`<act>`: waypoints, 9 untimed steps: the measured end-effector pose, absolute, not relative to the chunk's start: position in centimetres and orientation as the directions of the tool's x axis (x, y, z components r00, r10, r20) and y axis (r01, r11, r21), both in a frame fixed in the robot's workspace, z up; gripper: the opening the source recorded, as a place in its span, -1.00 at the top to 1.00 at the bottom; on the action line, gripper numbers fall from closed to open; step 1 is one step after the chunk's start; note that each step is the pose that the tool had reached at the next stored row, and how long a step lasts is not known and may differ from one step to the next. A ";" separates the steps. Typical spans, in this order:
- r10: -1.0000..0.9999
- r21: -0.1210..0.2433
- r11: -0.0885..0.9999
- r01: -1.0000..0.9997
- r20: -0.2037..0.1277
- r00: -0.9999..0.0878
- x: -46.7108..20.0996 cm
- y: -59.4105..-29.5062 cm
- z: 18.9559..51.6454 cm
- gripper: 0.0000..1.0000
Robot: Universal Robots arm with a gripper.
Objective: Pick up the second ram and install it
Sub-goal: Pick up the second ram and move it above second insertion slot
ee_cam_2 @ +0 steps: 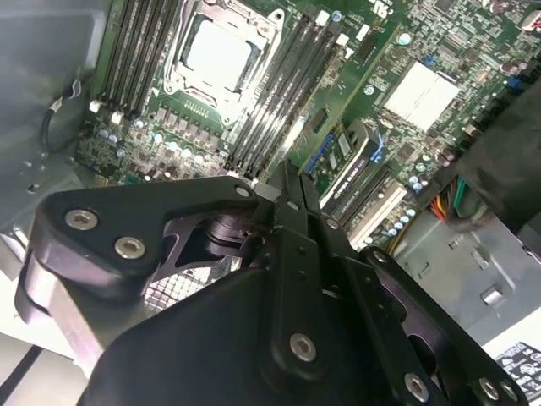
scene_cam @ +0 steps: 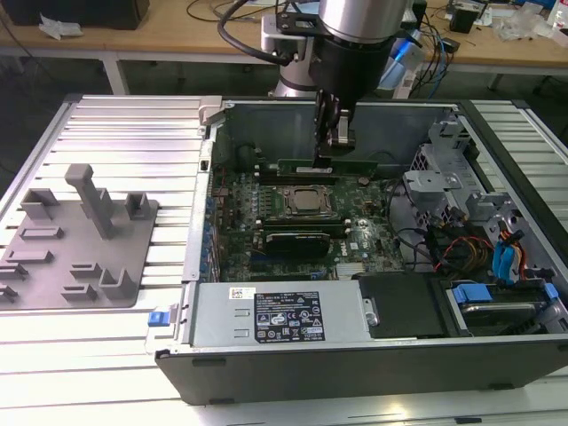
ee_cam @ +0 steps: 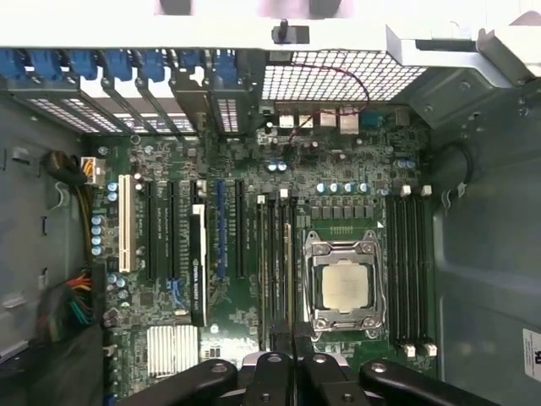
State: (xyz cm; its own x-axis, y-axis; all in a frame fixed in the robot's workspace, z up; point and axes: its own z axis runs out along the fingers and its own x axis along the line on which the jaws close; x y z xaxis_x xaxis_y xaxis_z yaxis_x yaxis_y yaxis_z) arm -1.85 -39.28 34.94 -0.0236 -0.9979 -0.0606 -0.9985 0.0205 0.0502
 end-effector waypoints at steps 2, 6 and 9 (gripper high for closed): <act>-0.998 0.050 0.023 -0.998 -0.062 -0.026 -1.8 -38.7 34.5 0.81; -0.998 0.050 0.026 -0.998 -0.063 -0.029 -1.9 -38.0 34.0 0.81; -0.998 0.050 0.027 -0.998 -0.063 -0.030 -2.0 -37.5 33.2 0.81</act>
State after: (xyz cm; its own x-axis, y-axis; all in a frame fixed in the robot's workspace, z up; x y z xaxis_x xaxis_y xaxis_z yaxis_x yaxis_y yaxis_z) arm -2.00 -37.48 33.24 -0.0300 -0.9976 -0.0627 -0.9984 0.0269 0.0503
